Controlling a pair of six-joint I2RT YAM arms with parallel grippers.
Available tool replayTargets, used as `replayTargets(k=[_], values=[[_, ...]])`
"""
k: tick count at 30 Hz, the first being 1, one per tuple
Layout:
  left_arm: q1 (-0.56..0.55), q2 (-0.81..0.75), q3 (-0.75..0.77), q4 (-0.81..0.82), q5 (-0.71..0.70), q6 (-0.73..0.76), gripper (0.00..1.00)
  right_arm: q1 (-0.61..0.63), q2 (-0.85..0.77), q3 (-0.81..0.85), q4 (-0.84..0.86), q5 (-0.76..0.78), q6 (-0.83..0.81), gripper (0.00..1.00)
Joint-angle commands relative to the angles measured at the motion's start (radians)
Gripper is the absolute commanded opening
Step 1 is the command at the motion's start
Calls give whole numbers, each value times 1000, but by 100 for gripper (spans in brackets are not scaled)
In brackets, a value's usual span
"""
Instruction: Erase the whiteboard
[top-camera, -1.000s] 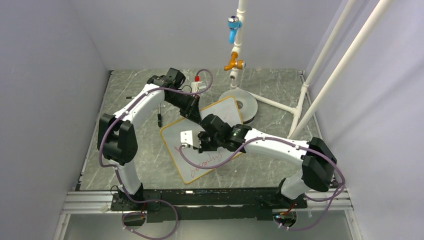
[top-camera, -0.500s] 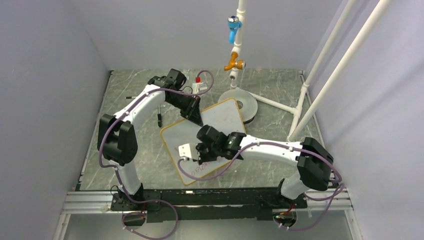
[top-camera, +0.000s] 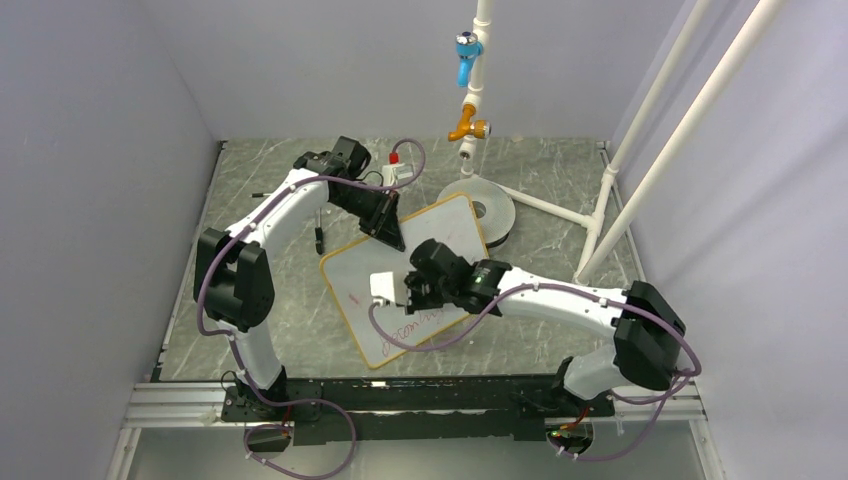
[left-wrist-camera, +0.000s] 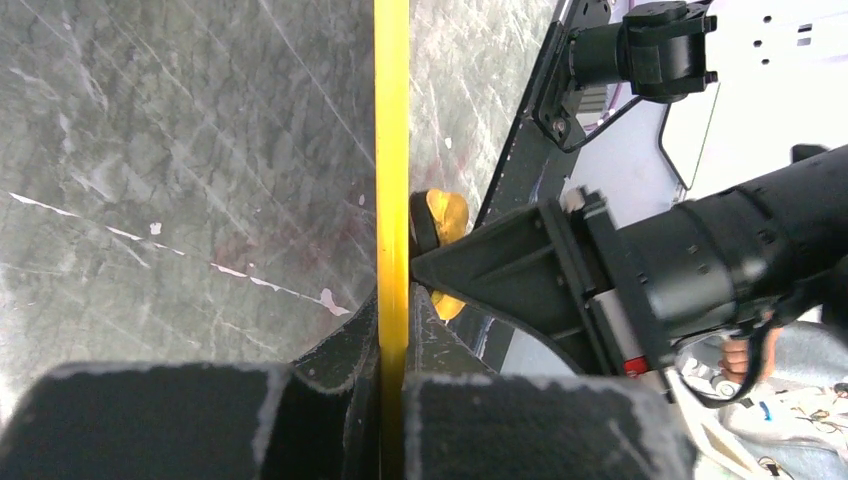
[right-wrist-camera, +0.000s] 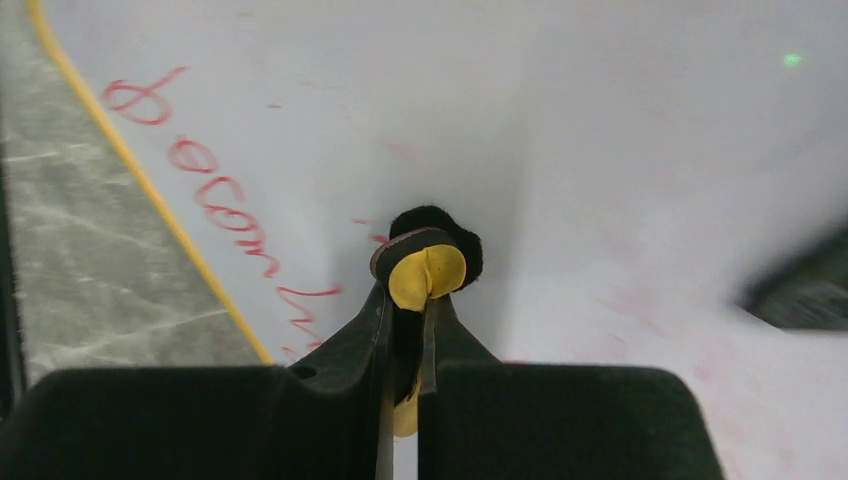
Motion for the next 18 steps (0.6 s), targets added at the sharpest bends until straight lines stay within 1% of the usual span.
replayTargets(k=[1, 7, 9, 14, 18], values=[[-18, -64, 11, -25, 103, 7, 0, 92, 31, -61, 6, 21, -41, 0], [-18, -71, 7, -24, 101, 8, 0, 138, 87, -41, 2, 36, -29, 0], [-20, -73, 5, -23, 102, 7, 0, 111, 78, -25, 9, 47, -12, 0], [-20, -74, 7, -22, 105, 7, 0, -10, 7, 14, 44, 73, 37, 0], [-19, -75, 5, -22, 105, 7, 0, -65, -22, 17, 52, 94, 43, 0]])
